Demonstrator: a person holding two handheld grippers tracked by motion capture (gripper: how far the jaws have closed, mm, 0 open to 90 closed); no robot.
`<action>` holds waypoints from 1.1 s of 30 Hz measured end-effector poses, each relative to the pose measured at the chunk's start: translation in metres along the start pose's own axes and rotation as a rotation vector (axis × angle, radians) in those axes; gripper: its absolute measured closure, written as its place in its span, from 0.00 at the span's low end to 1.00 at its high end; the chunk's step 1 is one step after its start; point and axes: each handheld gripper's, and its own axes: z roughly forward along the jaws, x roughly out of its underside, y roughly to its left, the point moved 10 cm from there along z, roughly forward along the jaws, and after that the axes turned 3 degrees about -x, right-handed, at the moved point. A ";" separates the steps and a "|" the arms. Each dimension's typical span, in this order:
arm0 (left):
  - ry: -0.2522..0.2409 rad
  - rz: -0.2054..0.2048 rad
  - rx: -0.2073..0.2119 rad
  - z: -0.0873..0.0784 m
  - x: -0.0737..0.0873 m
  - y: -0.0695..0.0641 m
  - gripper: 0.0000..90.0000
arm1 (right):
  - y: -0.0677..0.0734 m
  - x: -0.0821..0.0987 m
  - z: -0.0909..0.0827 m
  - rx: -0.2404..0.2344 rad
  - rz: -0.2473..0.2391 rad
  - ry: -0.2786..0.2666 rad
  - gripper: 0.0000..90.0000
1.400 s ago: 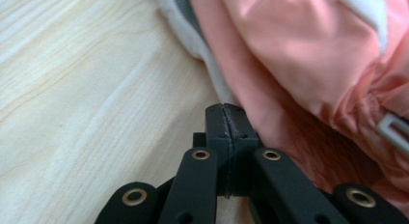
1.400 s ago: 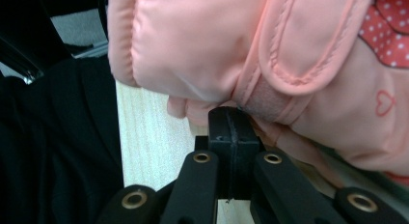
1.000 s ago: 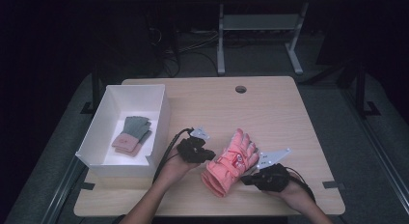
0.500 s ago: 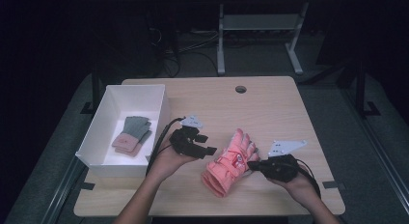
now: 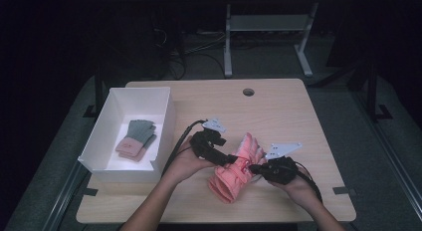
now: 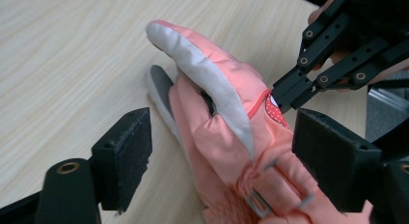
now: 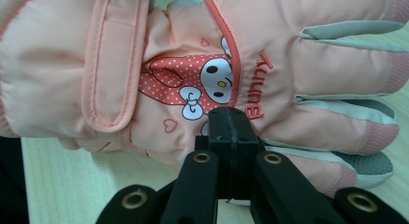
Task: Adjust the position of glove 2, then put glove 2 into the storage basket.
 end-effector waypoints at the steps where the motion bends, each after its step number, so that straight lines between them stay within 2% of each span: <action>1: 0.009 0.000 0.004 0.004 0.001 0.000 0.22 | 0.000 0.001 0.001 0.003 0.001 0.005 1.00; 5: 0.029 -0.014 0.038 0.018 0.005 -0.002 0.20 | -0.001 0.003 0.004 0.007 0.005 0.016 1.00; 7: 0.038 -0.020 0.045 0.021 0.007 -0.003 0.20 | -0.001 0.003 0.005 0.008 -0.008 0.017 1.00; 9: 0.044 -0.020 0.052 0.026 0.008 -0.003 0.20 | -0.001 0.003 0.006 0.008 0.001 0.021 1.00; 20: 0.105 -0.089 0.095 0.046 0.027 -0.004 0.14 | -0.001 0.007 0.013 0.011 -0.011 0.043 1.00; 23: 0.116 -0.099 0.106 0.050 0.031 -0.003 0.14 | 0.000 0.009 0.015 0.009 -0.008 0.049 1.00; 24: 0.117 -0.117 0.113 0.052 0.033 -0.004 0.14 | 0.000 0.009 0.015 0.010 -0.008 0.051 1.00; 33: 0.154 -0.176 0.162 0.063 0.044 -0.006 0.14 | 0.000 0.013 0.019 0.010 -0.024 0.062 1.00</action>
